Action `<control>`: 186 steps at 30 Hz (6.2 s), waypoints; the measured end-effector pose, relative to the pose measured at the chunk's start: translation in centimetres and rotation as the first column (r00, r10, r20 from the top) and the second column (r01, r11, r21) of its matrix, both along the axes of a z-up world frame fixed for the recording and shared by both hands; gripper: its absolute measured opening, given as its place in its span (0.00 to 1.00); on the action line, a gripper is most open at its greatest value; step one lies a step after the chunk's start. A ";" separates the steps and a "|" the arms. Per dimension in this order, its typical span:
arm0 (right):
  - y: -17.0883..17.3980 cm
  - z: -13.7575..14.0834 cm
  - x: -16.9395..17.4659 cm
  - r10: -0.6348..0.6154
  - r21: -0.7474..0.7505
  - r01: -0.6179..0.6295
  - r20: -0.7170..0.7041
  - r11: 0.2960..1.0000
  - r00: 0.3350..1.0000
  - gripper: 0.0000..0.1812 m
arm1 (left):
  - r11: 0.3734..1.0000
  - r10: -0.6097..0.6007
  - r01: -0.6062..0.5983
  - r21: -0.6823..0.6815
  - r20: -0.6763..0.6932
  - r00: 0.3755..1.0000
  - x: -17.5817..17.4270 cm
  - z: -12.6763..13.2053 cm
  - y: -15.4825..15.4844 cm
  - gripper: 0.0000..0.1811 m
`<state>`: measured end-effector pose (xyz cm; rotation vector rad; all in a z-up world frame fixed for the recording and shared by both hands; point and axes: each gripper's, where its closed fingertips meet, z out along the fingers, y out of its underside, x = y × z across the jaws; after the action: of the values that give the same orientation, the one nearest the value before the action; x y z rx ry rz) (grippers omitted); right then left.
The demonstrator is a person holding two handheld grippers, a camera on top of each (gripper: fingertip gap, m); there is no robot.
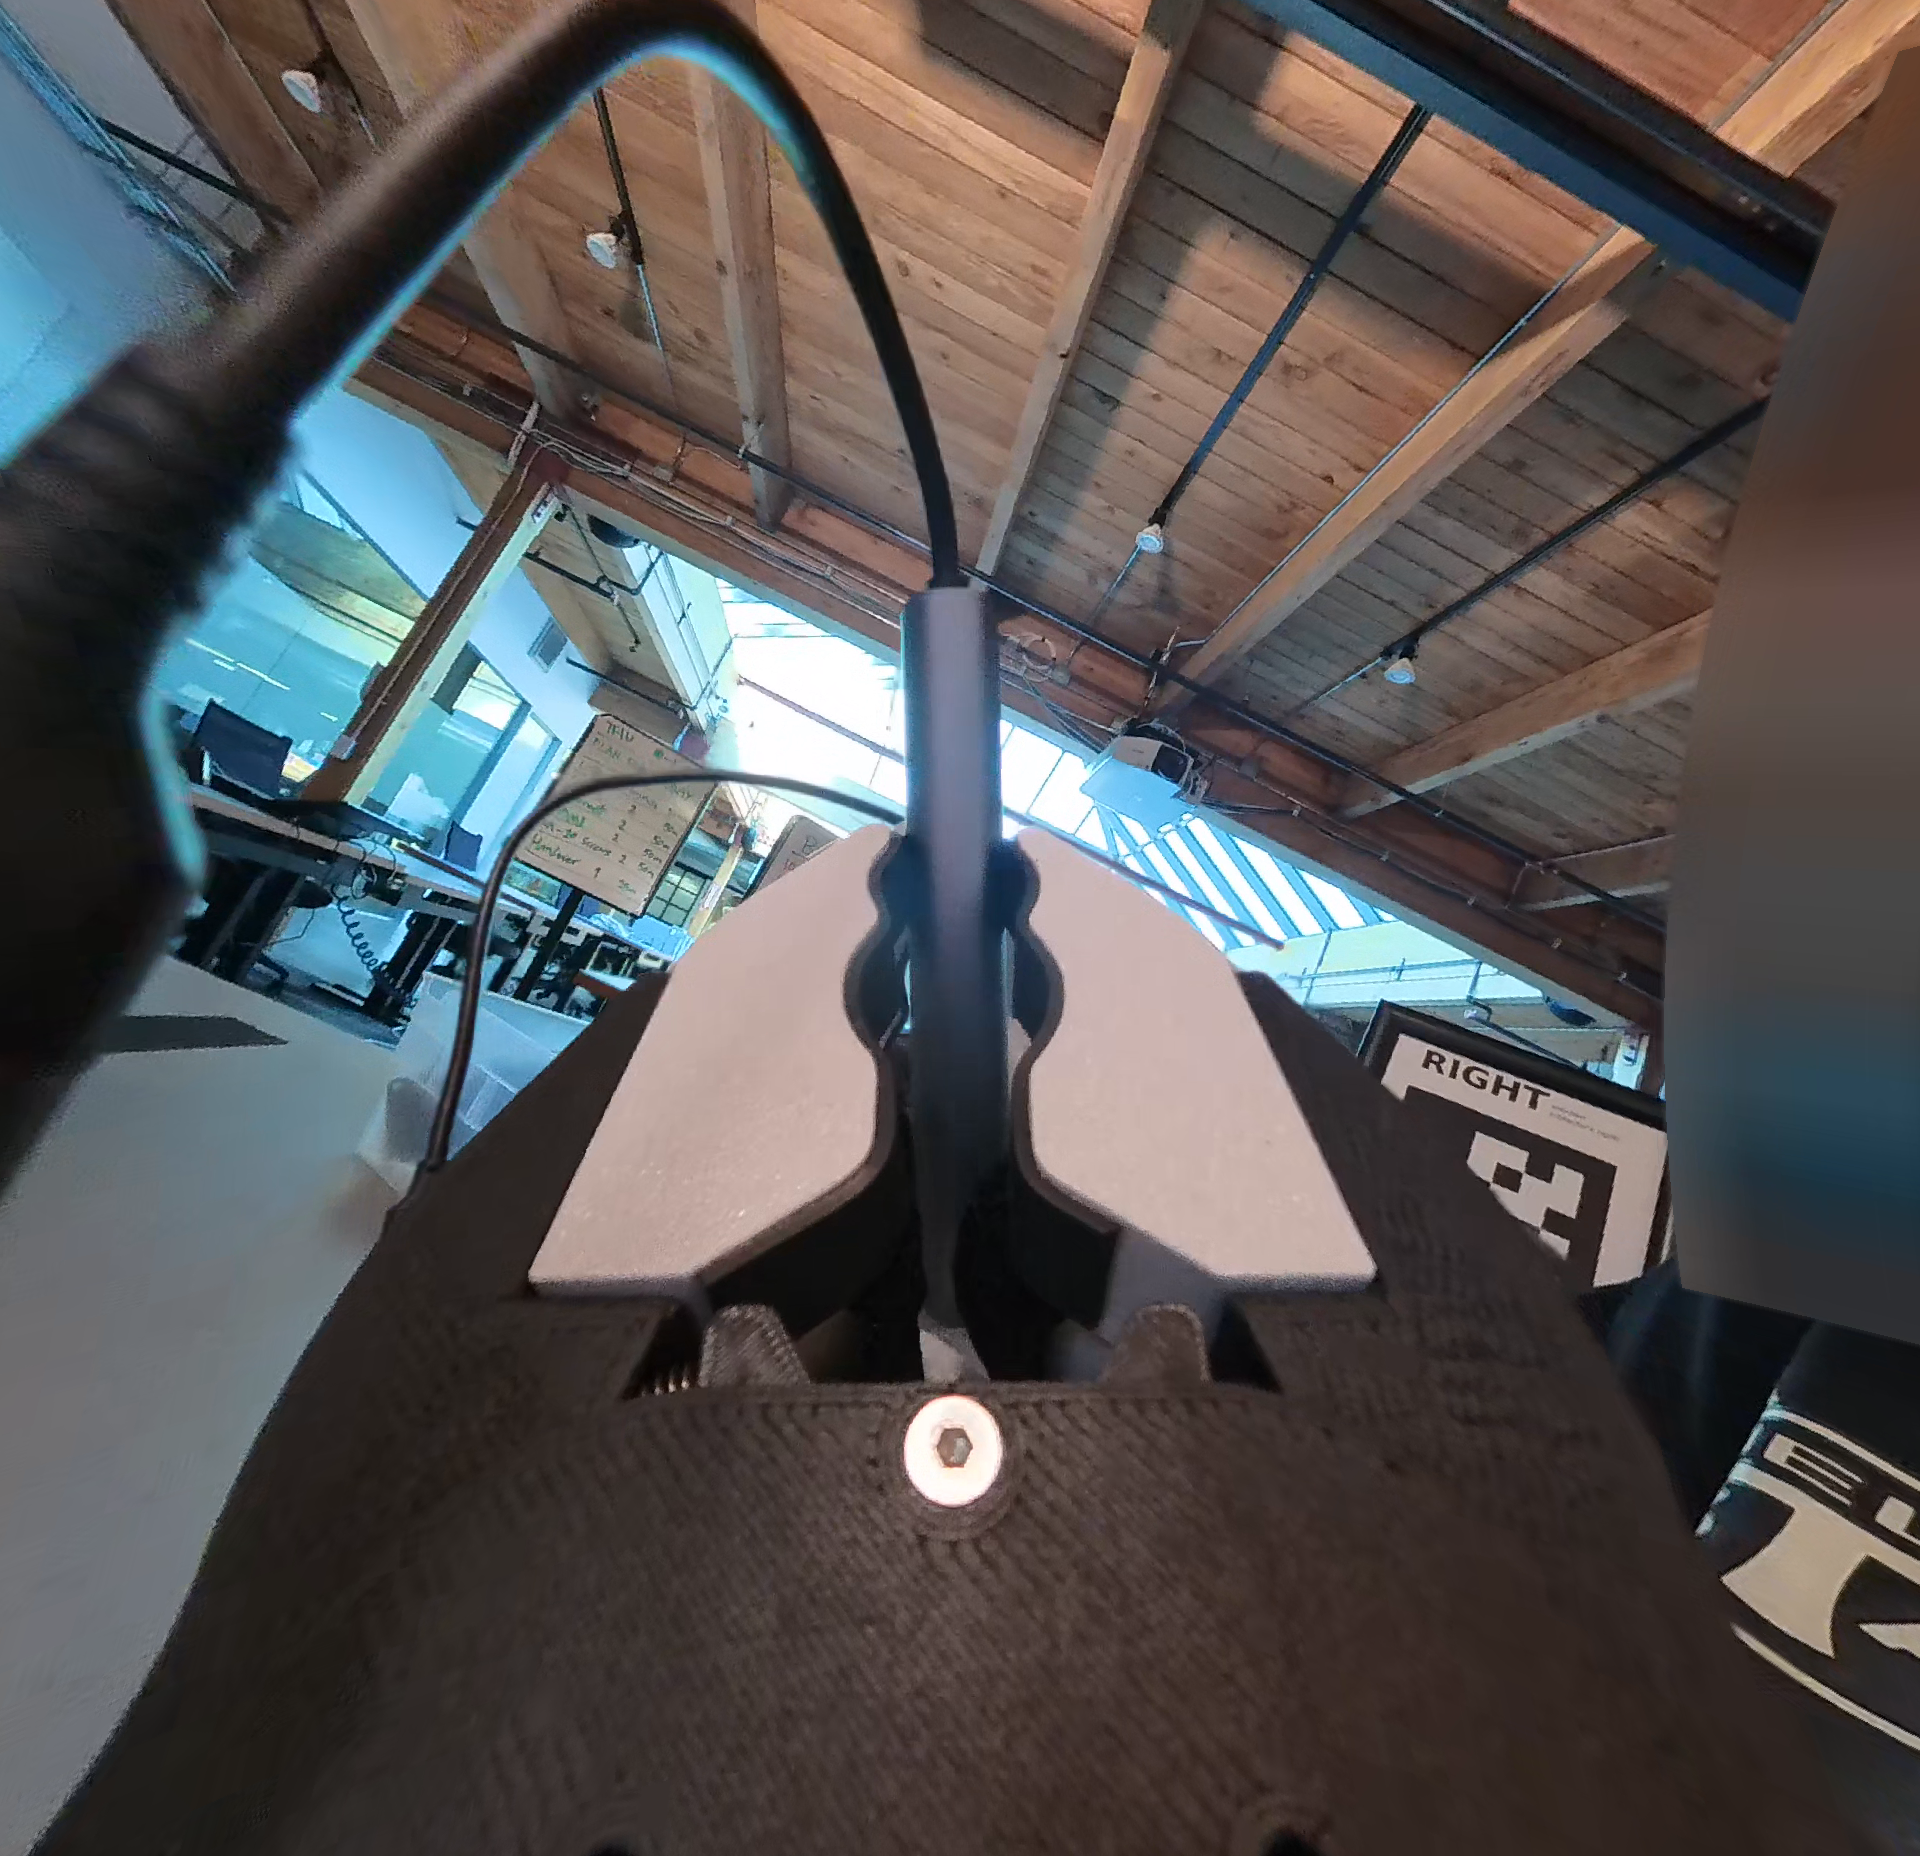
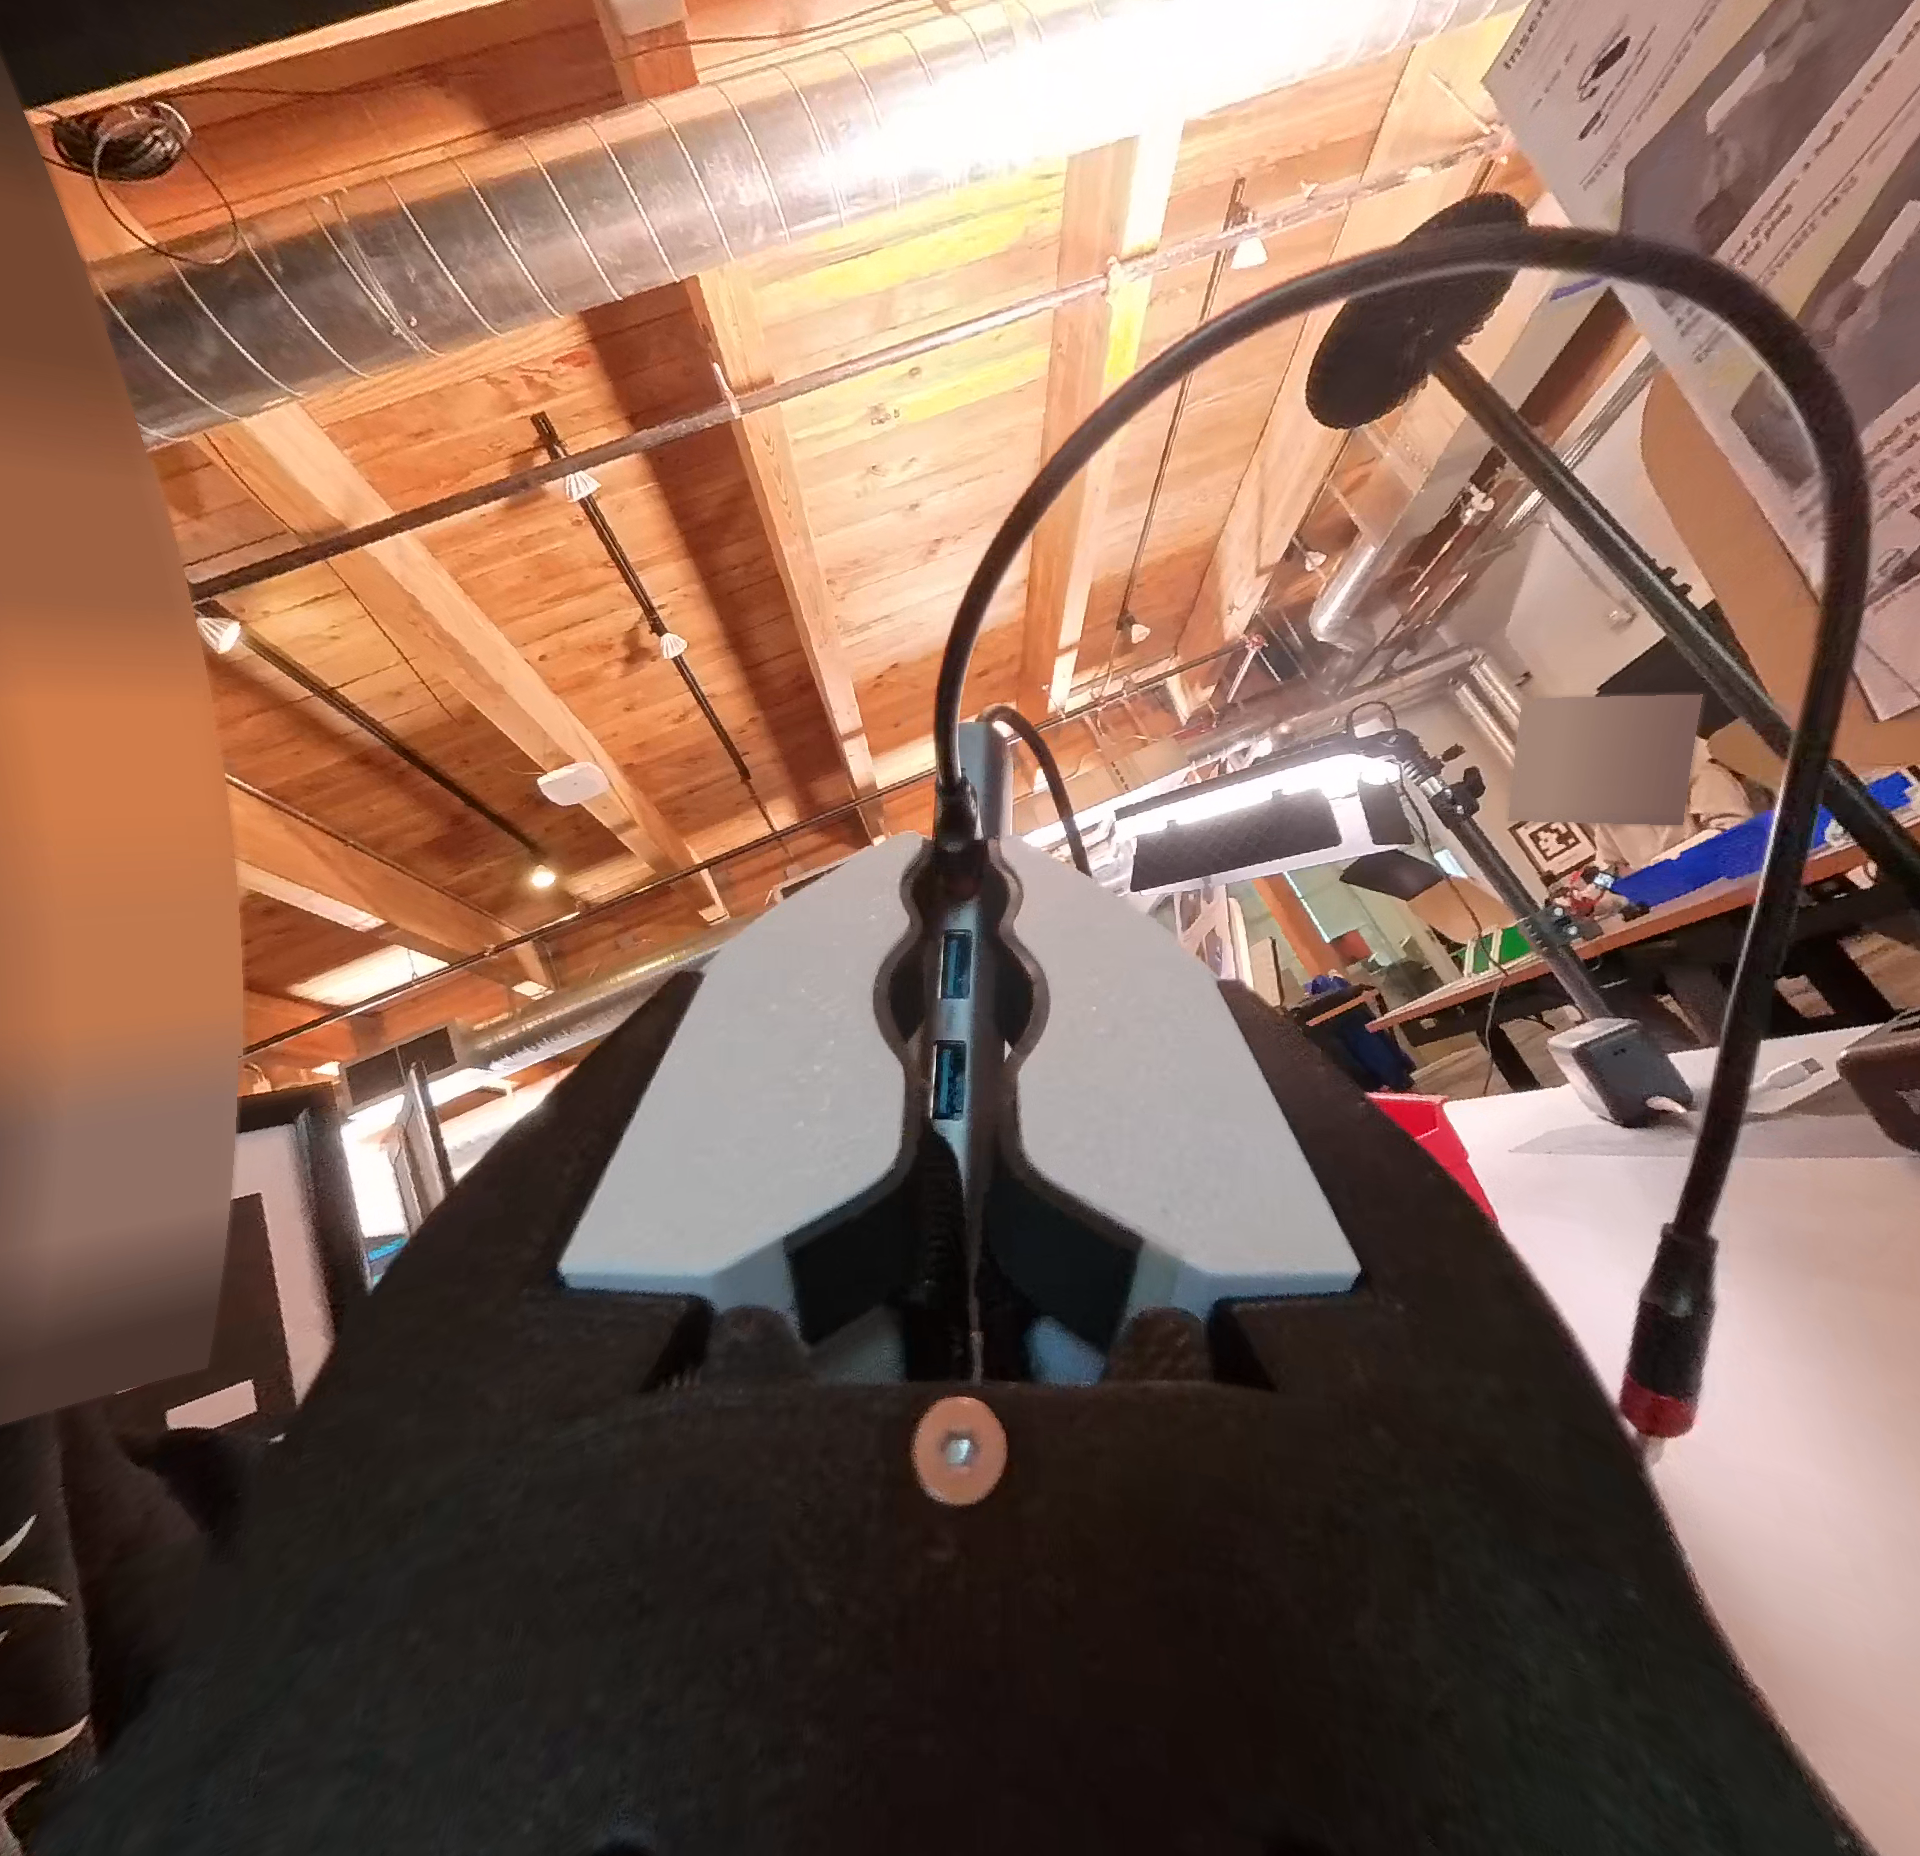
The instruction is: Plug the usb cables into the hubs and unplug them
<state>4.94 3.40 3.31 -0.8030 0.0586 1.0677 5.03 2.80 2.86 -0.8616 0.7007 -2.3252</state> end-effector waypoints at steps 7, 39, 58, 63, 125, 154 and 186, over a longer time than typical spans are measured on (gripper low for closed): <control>0.3 -0.3 0.0 -0.046 -0.027 0.047 0.035 0.999 0.998 0.04 | 0.999 0.029 -0.029 -0.028 0.014 0.999 -0.1 -0.1 0.6 0.09; -0.4 1.0 0.4 0.095 0.050 -0.093 -0.040 0.994 0.995 0.04 | 0.997 0.065 -0.065 -0.048 0.000 0.998 -0.5 0.5 0.1 0.09; 0.2 0.2 -0.5 0.004 -0.014 -0.003 0.069 1.000 0.998 0.04 | 0.996 0.032 -0.032 -0.088 0.003 0.999 -0.5 0.5 0.5 0.09; 0.5 -0.4 -0.1 -0.022 -0.035 0.023 0.013 0.999 1.000 0.04 | 0.990 0.034 -0.037 -0.138 -0.024 0.999 -0.3 0.0 0.8 0.09; -18.6 -16.4 21.8 0.761 -0.592 0.799 0.564 0.104 0.319 0.29 | 0.999 -0.030 0.033 0.010 -0.226 0.974 2.4 -3.2 -0.8 0.09; -11.4 6.8 9.9 -0.373 0.189 0.524 0.887 0.831 0.272 0.09 | 0.871 0.131 0.014 0.492 -0.258 0.957 3.9 -5.2 -6.3 0.14; -21.4 -5.6 31.8 -0.059 -0.210 0.976 0.977 -0.064 0.206 0.48 | 0.905 0.157 0.027 0.424 -0.391 0.907 5.2 -7.1 -4.9 0.14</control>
<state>36.79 -18.00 -2.32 -2.0340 0.3454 -0.6683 10.24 -2.11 -4.29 -1.1621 1.2779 -1.8278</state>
